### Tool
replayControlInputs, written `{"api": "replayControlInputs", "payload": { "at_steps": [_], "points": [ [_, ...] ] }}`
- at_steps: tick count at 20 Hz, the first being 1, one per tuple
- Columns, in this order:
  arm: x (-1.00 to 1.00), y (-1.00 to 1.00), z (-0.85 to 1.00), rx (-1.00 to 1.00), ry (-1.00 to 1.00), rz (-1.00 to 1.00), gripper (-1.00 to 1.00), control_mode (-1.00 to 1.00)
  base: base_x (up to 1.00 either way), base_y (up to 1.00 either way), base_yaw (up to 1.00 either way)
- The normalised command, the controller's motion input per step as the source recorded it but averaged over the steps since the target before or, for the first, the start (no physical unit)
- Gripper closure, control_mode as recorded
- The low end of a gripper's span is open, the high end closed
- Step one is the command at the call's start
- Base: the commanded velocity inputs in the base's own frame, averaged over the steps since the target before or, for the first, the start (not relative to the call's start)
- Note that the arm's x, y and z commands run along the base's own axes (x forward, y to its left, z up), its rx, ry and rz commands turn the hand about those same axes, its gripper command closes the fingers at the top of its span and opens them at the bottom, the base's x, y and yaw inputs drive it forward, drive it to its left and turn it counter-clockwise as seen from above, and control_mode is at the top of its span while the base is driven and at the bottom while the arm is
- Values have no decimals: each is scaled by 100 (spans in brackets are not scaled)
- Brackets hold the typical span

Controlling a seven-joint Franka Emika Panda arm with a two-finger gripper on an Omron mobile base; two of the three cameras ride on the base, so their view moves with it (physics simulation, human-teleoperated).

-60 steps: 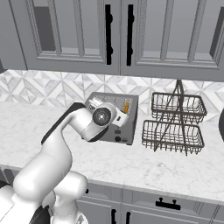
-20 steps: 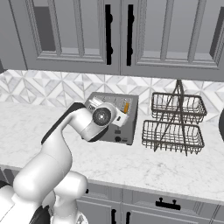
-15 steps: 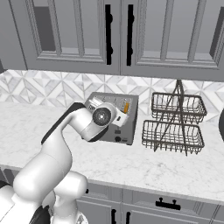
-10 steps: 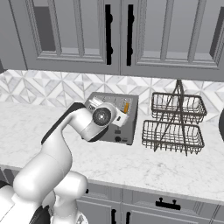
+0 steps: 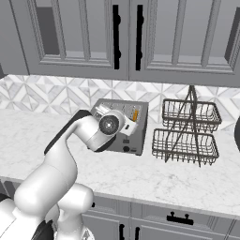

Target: Start the toaster. Once the lever pops up, take the bread to the plate on the dining counter.

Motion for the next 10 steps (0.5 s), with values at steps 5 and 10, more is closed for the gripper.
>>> {"api": "replayControlInputs", "payload": {
  "at_steps": [5,10],
  "points": [
    [0,0,0,0,0,0,-100,-100,0,0,0],
    [0,0,0,0,0,0,-100,-100,0,0,0]
  ]
}}
